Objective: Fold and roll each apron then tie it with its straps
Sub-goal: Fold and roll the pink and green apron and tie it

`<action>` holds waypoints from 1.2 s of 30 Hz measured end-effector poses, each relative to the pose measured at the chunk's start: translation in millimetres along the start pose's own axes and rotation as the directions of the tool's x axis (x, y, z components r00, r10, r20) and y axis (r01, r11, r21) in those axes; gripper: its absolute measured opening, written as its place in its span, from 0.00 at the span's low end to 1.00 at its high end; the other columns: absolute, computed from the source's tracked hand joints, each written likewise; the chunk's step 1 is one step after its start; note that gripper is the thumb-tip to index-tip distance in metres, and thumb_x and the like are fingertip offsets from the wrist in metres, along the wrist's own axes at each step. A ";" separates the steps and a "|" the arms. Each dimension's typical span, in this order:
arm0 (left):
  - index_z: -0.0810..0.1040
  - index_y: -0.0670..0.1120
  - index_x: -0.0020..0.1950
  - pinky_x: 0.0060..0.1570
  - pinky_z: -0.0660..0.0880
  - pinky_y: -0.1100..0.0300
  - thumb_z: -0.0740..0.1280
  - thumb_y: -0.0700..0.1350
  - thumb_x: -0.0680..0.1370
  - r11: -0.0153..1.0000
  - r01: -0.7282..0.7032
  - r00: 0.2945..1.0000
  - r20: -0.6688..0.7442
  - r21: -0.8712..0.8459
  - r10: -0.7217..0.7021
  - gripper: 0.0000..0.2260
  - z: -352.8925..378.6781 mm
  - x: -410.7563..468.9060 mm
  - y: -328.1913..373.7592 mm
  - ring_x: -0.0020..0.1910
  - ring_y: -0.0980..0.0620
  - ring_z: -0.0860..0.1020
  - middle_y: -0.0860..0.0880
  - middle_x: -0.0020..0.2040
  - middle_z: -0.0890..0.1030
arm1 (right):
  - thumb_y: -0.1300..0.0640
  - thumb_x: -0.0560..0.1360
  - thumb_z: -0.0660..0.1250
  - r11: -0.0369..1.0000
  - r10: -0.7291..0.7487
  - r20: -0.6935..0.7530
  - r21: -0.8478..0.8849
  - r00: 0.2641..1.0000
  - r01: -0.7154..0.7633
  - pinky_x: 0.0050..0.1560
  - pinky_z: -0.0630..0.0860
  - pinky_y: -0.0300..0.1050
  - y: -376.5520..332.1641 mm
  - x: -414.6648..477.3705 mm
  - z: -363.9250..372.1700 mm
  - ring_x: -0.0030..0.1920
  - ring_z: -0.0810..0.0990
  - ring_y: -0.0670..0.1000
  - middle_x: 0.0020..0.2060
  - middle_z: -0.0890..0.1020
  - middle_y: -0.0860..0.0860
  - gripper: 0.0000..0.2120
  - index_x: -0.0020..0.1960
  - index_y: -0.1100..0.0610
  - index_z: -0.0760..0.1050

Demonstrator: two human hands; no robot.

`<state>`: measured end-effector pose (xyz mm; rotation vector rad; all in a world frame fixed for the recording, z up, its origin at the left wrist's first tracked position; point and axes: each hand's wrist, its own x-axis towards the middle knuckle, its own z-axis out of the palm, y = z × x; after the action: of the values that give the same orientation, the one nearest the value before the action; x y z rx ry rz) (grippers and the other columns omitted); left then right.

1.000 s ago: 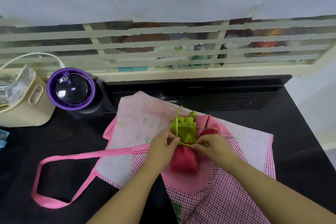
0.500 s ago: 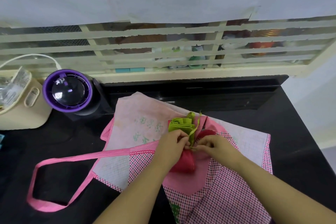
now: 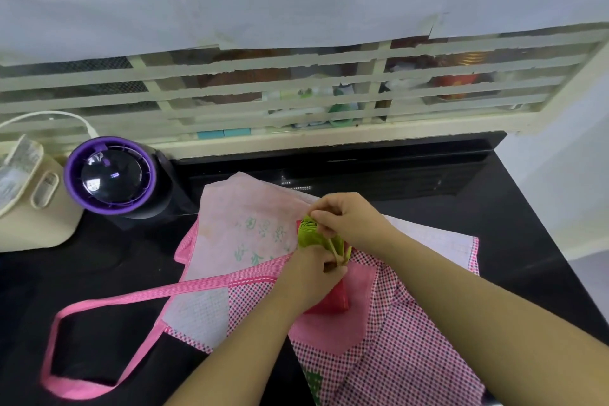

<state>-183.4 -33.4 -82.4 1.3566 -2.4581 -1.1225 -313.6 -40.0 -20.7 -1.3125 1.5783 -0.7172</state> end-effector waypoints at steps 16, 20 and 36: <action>0.81 0.46 0.40 0.40 0.73 0.59 0.61 0.48 0.81 0.966 0.180 0.979 0.132 -0.186 -0.157 0.13 -8.9 12.9 -4.0 0.33 0.57 0.74 0.55 0.32 0.76 | 0.59 0.72 0.72 0.971 -0.047 -0.221 -0.238 0.974 -0.007 0.36 0.69 0.28 76.5 -53.2 18.0 0.37 0.77 0.36 0.30 0.78 0.40 0.02 0.43 0.53 0.82; 0.83 0.43 0.49 0.47 0.76 0.58 0.61 0.45 0.81 0.945 0.202 0.975 0.149 -0.257 -0.167 0.12 -9.7 14.8 -3.6 0.35 0.58 0.77 0.56 0.34 0.78 | 0.62 0.71 0.72 0.981 -0.058 -0.275 -0.193 0.960 0.004 0.38 0.69 0.27 78.4 -60.7 37.7 0.37 0.77 0.34 0.31 0.77 0.37 0.03 0.44 0.56 0.83; 0.83 0.49 0.49 0.48 0.74 0.59 0.61 0.45 0.81 0.847 0.357 0.933 0.200 -0.394 -0.299 0.11 -14.1 13.1 -2.0 0.40 0.55 0.76 0.53 0.34 0.79 | 0.64 0.73 0.69 0.986 -0.084 -0.415 -0.167 0.906 0.015 0.42 0.65 0.24 79.3 -55.1 73.9 0.37 0.72 0.35 0.38 0.79 0.42 0.08 0.48 0.55 0.84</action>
<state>-183.8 -51.8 -76.7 1.6302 -1.9179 -1.7532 -279.5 42.4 -103.5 -1.3808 1.9877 -0.9717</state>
